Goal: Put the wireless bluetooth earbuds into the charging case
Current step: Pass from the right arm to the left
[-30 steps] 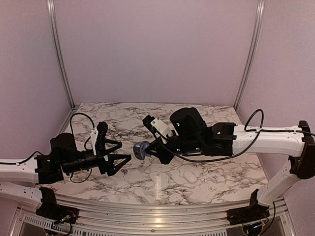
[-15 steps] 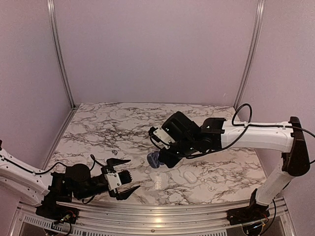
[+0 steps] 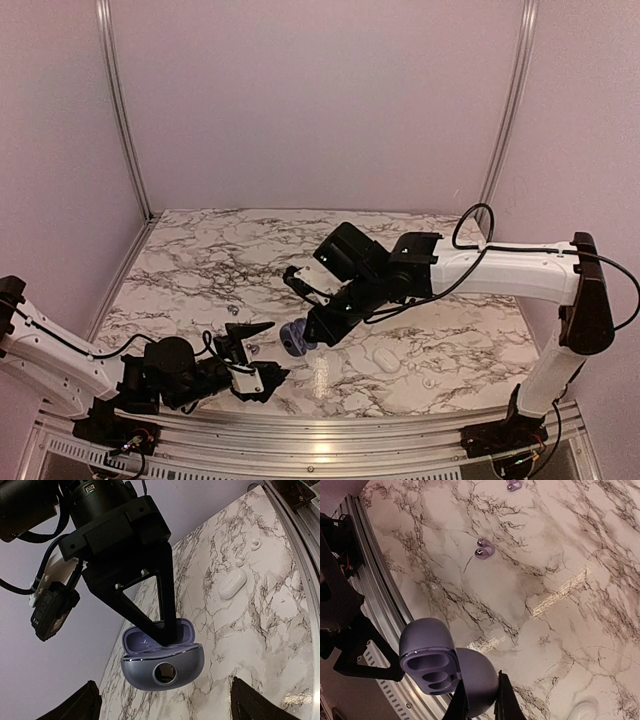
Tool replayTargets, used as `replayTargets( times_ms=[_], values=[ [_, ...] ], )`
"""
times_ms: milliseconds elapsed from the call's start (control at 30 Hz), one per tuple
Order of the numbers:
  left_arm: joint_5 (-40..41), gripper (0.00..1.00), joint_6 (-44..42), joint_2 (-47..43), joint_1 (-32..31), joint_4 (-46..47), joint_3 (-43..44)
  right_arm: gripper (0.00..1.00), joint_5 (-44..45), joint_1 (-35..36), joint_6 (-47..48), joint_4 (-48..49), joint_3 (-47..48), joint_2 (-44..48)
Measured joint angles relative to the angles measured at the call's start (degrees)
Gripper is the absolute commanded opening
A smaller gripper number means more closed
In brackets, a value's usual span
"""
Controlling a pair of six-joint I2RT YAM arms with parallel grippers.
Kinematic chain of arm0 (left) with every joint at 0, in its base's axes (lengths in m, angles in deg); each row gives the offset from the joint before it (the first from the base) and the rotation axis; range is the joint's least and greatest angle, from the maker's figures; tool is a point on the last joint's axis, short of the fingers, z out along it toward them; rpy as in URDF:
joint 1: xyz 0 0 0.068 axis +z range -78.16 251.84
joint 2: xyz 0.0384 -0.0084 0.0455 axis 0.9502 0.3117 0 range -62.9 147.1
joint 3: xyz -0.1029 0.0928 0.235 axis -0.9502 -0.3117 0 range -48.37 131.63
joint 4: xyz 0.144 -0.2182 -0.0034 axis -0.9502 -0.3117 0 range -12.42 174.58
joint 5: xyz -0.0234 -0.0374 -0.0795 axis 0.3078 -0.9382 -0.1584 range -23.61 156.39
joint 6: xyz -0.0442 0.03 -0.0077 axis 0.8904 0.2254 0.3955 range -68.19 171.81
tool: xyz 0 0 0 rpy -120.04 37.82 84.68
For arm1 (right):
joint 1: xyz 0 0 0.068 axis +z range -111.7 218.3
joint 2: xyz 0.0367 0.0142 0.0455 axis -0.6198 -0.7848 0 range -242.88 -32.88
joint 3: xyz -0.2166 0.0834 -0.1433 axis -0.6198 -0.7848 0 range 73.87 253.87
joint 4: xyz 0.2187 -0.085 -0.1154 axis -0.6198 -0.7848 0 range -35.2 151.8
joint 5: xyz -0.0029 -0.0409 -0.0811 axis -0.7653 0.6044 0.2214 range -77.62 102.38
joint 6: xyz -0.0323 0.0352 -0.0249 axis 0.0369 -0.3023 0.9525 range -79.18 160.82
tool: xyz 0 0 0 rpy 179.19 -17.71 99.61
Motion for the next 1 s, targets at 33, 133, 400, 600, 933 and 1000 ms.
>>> replayTargets(
  times_ms=[33,133,400,600,933,1000],
  values=[
    [-0.1,0.91,-0.3,0.2,0.0,0.4,0.0,0.0,-1.1,0.0,0.0,0.1,0.0,-0.1],
    [-0.8,0.91,-0.6,1.2,0.8,1.9,0.4,0.0,-3.5,0.0,-0.4,0.6,0.0,-0.1],
    [-4.7,0.84,1.0,1.6,3.2,3.9,2.6,0.0,-6.0,0.0,-1.7,1.9,0.0,-0.1],
    [-7.2,0.79,2.4,1.6,4.0,3.6,3.3,0.0,-6.2,0.0,-2.6,2.1,0.0,-0.1],
    [-7.0,0.89,4.1,1.8,4.9,-1.0,5.6,0.0,-5.4,0.0,-3.7,1.9,0.1,0.0],
    [-6.6,0.89,4.3,1.8,4.9,-2.1,6.0,0.0,-5.1,0.0,-3.7,1.9,0.3,0.0]
  ],
)
